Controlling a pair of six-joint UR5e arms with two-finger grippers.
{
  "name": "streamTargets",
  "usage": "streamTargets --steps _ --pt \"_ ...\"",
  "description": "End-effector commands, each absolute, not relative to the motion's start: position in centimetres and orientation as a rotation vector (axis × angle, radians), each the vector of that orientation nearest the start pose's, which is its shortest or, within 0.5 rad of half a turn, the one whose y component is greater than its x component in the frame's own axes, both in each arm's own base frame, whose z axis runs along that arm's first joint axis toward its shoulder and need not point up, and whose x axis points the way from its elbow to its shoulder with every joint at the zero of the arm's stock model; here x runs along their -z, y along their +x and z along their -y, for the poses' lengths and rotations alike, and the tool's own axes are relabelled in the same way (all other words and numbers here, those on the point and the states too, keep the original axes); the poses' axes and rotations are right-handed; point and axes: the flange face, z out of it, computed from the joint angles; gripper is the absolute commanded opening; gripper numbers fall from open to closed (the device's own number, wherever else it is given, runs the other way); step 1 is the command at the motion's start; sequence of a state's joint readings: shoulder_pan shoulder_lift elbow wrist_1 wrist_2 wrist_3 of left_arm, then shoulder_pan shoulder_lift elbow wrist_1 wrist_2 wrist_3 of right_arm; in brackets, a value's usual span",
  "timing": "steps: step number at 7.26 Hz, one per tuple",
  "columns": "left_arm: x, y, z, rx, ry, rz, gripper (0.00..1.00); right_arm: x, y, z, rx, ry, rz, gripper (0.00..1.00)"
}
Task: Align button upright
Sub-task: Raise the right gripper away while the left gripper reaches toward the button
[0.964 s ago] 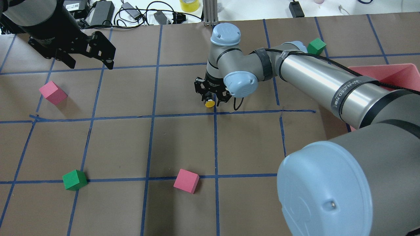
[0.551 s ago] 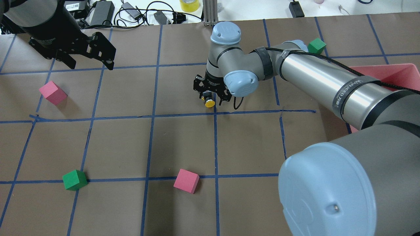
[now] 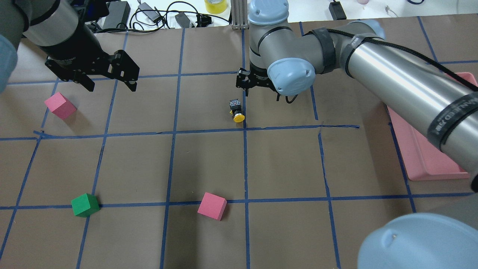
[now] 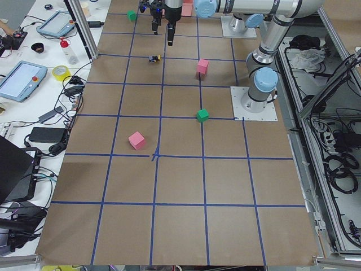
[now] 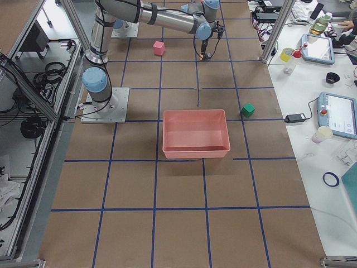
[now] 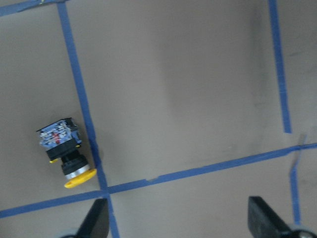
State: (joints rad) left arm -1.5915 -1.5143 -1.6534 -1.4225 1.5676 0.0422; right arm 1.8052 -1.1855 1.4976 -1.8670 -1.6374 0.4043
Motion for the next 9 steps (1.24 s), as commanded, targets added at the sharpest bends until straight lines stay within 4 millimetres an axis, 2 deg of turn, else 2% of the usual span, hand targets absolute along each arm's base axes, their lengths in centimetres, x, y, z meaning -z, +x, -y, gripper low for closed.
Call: streamTargets --steps 1,2,3,4,5,6,8,9 --pt "-45.4 -20.1 46.5 0.421 0.155 -3.113 1.0 -39.4 19.7 56.7 -0.082 0.211 -3.234 1.0" --pt "-43.4 -21.0 45.8 0.494 0.129 -3.118 1.0 -40.6 16.9 56.6 -0.109 0.117 -3.224 1.0" --pt "-41.4 -22.0 45.1 0.586 0.137 -3.116 1.0 -43.5 16.2 55.8 -0.002 0.118 -3.235 1.0" --pt "-38.6 -23.4 44.2 0.712 0.136 -3.116 1.0 -43.1 16.1 55.9 -0.02 0.122 -3.213 1.0" --pt "-35.4 -24.3 43.2 0.829 0.117 -3.095 1.0 -43.8 15.9 56.3 0.008 0.123 -3.21 1.0" --pt "-33.4 -25.4 42.8 0.89 0.104 -3.051 1.0 -45.7 15.2 57.1 0.153 0.133 -3.202 1.0" --pt "-29.8 -28.2 42.8 0.925 -0.033 -2.994 1.0 -46.1 14.8 57.1 0.159 0.141 -3.2 1.0" --pt "-28.1 -28.9 43.3 0.964 -0.089 -2.988 1.0 -46.6 15.1 56.8 0.155 0.138 -3.154 1.0"
